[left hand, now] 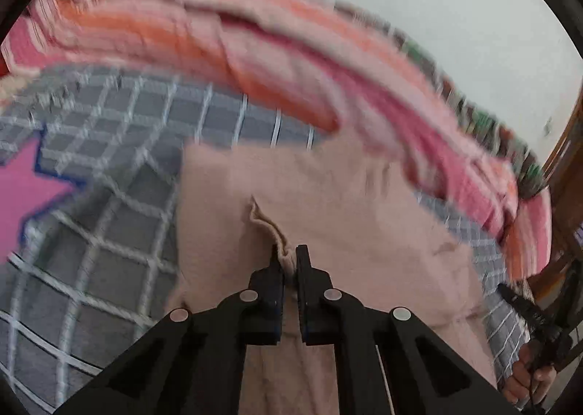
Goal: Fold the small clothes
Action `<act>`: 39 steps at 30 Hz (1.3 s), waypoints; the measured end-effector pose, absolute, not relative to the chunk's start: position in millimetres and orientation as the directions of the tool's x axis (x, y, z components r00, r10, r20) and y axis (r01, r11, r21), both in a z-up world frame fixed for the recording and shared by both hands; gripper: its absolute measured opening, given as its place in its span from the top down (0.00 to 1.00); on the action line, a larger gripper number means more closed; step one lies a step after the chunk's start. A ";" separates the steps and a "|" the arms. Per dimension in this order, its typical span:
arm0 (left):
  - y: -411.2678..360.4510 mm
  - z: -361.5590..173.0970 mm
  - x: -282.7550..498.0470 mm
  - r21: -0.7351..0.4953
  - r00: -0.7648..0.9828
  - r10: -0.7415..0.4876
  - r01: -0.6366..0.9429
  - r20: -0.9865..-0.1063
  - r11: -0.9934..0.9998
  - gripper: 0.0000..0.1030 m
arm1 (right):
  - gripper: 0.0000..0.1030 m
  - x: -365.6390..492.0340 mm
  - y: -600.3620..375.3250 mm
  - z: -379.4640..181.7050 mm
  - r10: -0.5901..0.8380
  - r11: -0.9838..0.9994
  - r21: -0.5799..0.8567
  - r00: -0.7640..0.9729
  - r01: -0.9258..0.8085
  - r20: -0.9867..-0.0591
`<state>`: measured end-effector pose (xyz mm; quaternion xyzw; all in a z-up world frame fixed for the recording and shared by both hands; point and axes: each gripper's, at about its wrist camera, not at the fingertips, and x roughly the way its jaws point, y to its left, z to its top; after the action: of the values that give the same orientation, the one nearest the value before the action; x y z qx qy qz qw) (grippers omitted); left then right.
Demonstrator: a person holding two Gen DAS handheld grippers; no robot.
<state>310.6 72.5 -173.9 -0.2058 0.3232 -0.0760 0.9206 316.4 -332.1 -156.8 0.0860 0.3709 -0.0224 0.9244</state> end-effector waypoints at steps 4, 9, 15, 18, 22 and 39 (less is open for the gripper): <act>81.8 -172.8 309.6 -0.393 0.793 -0.198 -0.056 -0.576 0.918 0.93 | 0.41 323.5 -328.4 -161.3 0.034 0.984 0.148 0.720 0.096 -0.693; 90.2 -176.9 310.4 -0.409 0.792 -0.189 -0.082 -0.581 0.909 0.93 | 0.41 328.8 -316.6 -171.0 0.017 0.990 0.110 0.706 0.086 -0.708; 81.6 -181.5 313.4 -0.344 0.761 -0.145 -0.108 -0.632 0.933 0.91 | 0.41 341.5 -310.6 -187.6 -0.004 0.993 0.074 0.675 0.087 -0.738; 81.1 -176.8 310.8 -0.321 0.776 -0.115 -0.118 -0.620 0.940 0.83 | 0.41 340.2 -311.3 -185.1 -0.008 0.993 0.076 0.676 0.095 -0.736; 78.6 -175.3 316.1 -0.284 0.774 -0.080 -0.132 -0.628 0.950 0.72 | 0.41 334.1 -308.6 -173.7 -0.024 0.994 0.063 0.722 0.093 -0.692; 70.7 -194.2 321.5 -0.203 0.692 0.005 -0.218 -0.722 0.955 0.48 | 0.41 337.8 -305.7 -200.8 -0.025 0.994 0.056 0.671 0.099 -0.741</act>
<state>321.5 70.7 -194.2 -0.1377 0.3877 0.0614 0.9094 337.8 -305.7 -200.8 0.0457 0.4044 -0.0338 0.9128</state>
